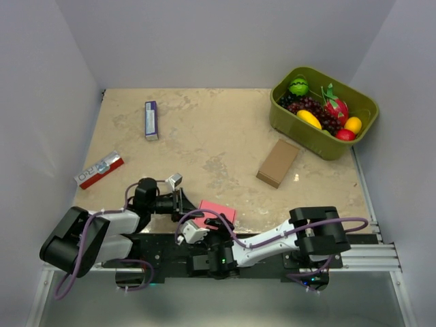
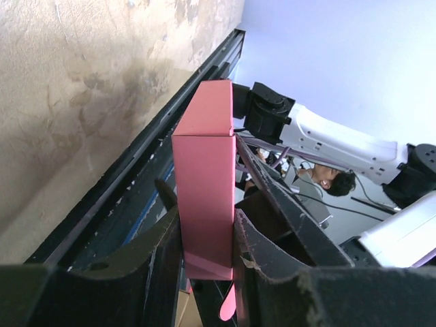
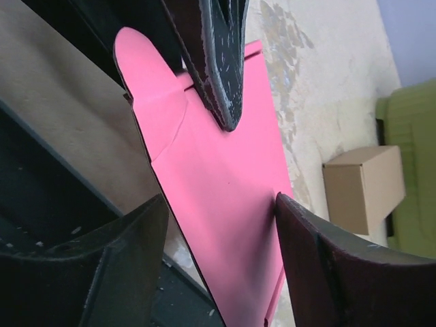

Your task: Fold the paper box

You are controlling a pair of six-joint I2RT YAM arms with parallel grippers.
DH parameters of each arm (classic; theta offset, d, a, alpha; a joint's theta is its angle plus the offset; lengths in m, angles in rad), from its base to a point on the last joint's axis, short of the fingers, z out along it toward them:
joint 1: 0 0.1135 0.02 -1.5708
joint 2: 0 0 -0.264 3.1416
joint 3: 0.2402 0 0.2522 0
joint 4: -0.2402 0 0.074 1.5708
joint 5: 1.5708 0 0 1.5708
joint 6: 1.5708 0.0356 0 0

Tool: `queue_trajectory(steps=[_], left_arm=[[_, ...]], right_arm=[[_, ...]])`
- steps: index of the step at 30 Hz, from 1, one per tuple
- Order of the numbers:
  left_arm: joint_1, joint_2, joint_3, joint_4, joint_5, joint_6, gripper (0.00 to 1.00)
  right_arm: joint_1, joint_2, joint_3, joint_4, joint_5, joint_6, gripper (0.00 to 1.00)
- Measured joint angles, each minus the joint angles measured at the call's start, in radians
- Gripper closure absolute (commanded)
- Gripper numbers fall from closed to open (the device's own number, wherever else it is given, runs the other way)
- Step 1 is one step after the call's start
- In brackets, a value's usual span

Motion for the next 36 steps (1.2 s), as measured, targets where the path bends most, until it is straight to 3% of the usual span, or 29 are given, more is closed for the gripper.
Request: queue_trajectory(steps=[4, 5, 6, 9, 12, 18, 25, 29, 36], left_arm=[[0.0, -0.006, -0.004, 0.009, -0.001, -0.017, 0.62], [0.0, -0.009, -0.004, 0.009, -0.001, -0.018, 0.56], [0.0, -0.012, -0.004, 0.01, -0.002, -0.019, 0.41], [0.001, -0.038, -0.002, 0.0, 0.006, -0.006, 0.25], [0.017, -0.079, 0.058, -0.163, 0.012, 0.121, 0.16], [0.136, -0.148, 0.203, -0.441, -0.049, 0.415, 0.14], [0.317, -0.233, 0.181, -0.521, -0.11, 0.542, 0.14], [0.329, -0.33, 0.197, -0.565, -0.175, 0.6, 0.13], [0.329, -0.512, 0.393, -0.753, -0.371, 0.834, 0.13]], right_arm=[[0.0, 0.032, 0.018, -0.06, 0.044, 0.027, 0.54], [0.0, 0.035, 0.021, -0.074, 0.051, 0.031, 0.56], [0.0, 0.037, 0.024, -0.081, 0.054, 0.034, 0.58], [0.002, 0.038, 0.027, -0.099, 0.053, 0.046, 0.63], [-0.003, 0.027, 0.023, -0.1, 0.027, 0.033, 0.66], [-0.071, -0.15, -0.039, -0.064, -0.114, -0.038, 0.68], [-0.284, -0.397, -0.045, -0.006, -0.406, -0.173, 0.67], [-0.39, -0.37, 0.023, -0.03, -0.555, -0.24, 0.68], [-0.527, -0.232, 0.126, -0.088, -0.779, -0.346, 0.7]])
